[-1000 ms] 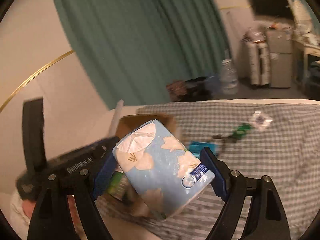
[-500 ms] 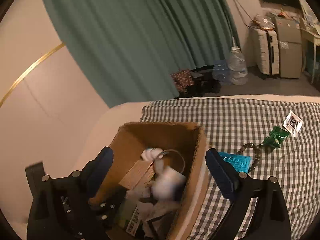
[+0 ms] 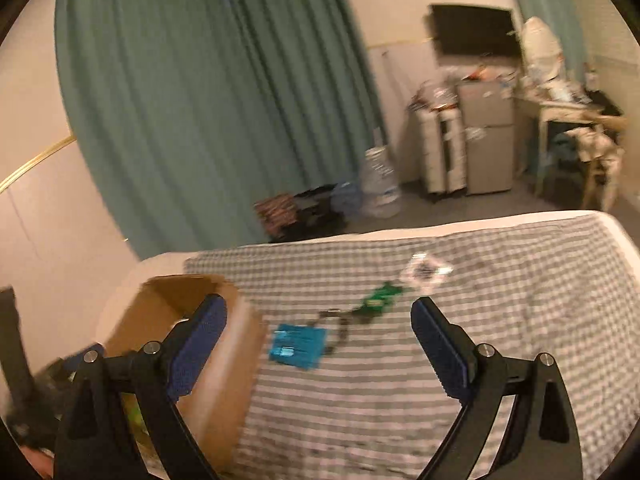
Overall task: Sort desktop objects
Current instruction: 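Grasp green packet with left gripper while right gripper grasps white printed sachet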
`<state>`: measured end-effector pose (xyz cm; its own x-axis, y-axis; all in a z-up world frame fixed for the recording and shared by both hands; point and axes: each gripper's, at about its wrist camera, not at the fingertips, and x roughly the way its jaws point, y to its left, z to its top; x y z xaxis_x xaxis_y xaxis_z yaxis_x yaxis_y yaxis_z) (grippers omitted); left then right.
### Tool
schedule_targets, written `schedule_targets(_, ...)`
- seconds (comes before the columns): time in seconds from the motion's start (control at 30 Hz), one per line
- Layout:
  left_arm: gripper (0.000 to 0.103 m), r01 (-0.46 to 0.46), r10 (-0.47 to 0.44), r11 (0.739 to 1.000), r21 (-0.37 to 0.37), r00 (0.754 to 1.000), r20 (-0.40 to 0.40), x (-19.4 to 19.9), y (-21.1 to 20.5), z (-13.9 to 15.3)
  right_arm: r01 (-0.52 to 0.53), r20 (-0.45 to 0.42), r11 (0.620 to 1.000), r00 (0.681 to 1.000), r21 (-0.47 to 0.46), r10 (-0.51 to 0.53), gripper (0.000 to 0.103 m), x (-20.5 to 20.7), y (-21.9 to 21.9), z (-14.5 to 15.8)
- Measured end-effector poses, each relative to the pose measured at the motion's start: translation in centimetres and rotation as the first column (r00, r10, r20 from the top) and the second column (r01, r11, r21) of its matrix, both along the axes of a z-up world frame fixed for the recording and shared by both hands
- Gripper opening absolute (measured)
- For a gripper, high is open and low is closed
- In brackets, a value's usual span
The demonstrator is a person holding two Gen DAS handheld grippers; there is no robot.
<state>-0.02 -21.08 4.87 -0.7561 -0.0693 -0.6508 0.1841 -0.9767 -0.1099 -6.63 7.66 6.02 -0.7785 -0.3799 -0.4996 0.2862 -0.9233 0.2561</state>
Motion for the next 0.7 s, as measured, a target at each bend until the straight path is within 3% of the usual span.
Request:
schedule_targets(0.13, 0.103, 0.072, -0.072, 0.997, -0.005, 0.997, -0.015, -0.3, 5.1, -0.9, 0.096, 0.011, 0.995, 0.995, 0.003, -0.096, 0.094, 1.7, 5.3, -1.5)
schedule_targets(0.3, 0.103, 0.130, -0.129, 0.991, -0.028, 0.991, 0.031, -1.6, 10.8, -4.8, 0.163, 0.067, 0.985, 0.985, -0.060, -0.159, 0.095, 1.9, 10.0, -4.1)
schedule_targets(0.5, 0.103, 0.133, -0.125, 0.988, -0.082, 0.987, 0.097, -4.7, 13.4, -8.8, 0.194, 0.131, 0.980, 0.974, -0.048, -0.186, 0.095, -0.2, 12.2, -7.7)
schedule_targets(0.7, 0.103, 0.095, -0.085, 0.994, -0.063, 0.986, 0.141, -10.1, 13.5, -11.5, 0.190, 0.177, 0.980, 0.968, -0.062, -0.176, 0.095, -3.5, 13.3, -9.4)
